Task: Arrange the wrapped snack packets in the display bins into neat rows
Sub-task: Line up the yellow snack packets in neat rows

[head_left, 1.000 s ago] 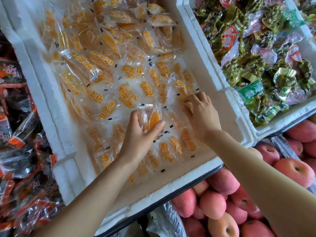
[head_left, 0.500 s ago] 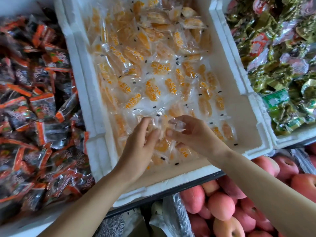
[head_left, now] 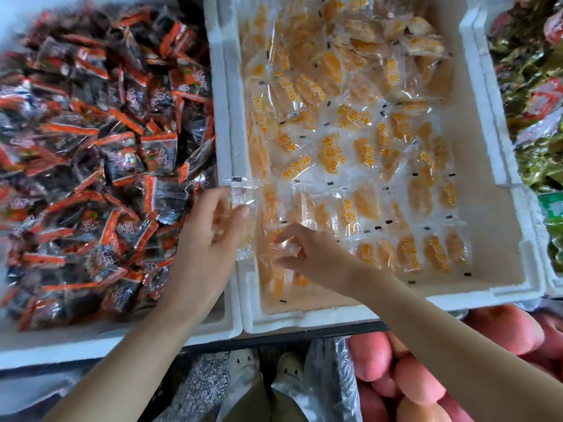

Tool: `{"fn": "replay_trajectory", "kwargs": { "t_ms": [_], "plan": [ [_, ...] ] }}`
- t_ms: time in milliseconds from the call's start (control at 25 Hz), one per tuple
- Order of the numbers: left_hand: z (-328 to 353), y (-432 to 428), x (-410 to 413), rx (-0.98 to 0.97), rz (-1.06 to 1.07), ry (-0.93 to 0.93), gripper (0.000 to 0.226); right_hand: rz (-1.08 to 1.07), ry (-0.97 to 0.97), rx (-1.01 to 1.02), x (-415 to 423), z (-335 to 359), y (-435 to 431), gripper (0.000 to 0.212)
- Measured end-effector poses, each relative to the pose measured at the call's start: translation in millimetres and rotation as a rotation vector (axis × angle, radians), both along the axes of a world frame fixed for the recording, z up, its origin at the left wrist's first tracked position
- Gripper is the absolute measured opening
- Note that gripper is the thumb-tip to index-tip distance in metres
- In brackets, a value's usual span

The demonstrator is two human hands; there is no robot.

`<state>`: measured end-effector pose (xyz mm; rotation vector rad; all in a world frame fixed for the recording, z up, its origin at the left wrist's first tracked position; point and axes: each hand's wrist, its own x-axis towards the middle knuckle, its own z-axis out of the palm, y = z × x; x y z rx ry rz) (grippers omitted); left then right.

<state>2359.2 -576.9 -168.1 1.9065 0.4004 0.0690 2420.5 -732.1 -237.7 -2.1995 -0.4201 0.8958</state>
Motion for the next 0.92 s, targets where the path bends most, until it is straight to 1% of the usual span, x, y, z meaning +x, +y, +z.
{"fn": "replay_trajectory", "kwargs": {
  "t_ms": [40, 160, 240, 280, 320, 400, 440, 480, 560, 640, 680, 760, 800, 840, 920],
  "plan": [
    [-2, 1, -3, -0.011, 0.006, 0.010, 0.022, 0.036, -0.015, -0.006, -1, 0, 3, 0.028],
    [-7, -1, -9, 0.001, 0.014, 0.034, 0.008, 0.177, -0.228, -0.102, -1, 0, 8, 0.028],
    [-10, -2, -13, -0.003, 0.021, 0.047, 0.012, 0.223, -0.315, -0.164, -2, 2, 8, 0.029],
    [-11, -3, -15, -0.019, 0.025, 0.056, 0.012, 0.205, -0.297, -0.145, -3, 3, 7, 0.026],
    [-12, -3, -17, -0.038, 0.028, 0.062, 0.011, 0.147, -0.241, -0.079, -2, 6, 5, 0.018],
    [-15, -3, -21, -0.072, 0.042, 0.072, 0.010, -0.011, -0.115, 0.051, 4, 14, -7, 0.003],
    [-16, -2, -22, -0.087, 0.051, 0.075, 0.012, -0.061, -0.125, 0.066, 10, 17, -13, 0.007],
    [-18, -1, -24, -0.094, 0.062, 0.079, 0.015, -0.067, -0.164, 0.045, 14, 17, -20, 0.008],
    [-19, 1, -25, -0.101, 0.076, 0.081, 0.017, 0.013, -0.210, -0.044, 16, 10, -24, 0.004],
    [-18, -1, -25, -0.105, 0.069, 0.079, 0.012, 0.087, -0.201, -0.120, 9, -1, -22, 0.010],
    [-18, -2, -25, -0.103, 0.063, 0.082, 0.010, 0.116, -0.231, -0.171, 7, -4, -20, 0.015],
    [-17, -3, -25, -0.106, 0.051, 0.089, 0.009, 0.194, -0.449, -0.276, 6, -2, -15, 0.025],
    [-17, -3, -24, -0.105, 0.050, 0.091, 0.009, 0.210, -0.556, -0.263, 8, 1, -11, 0.029],
    [-17, -2, -24, -0.101, 0.053, 0.091, 0.010, 0.214, -0.601, -0.214, 11, 3, -7, 0.033],
    [-18, -1, -24, -0.104, 0.064, 0.087, 0.010, 0.251, -0.543, -0.160, 14, 6, 4, 0.042]
  ]
}}
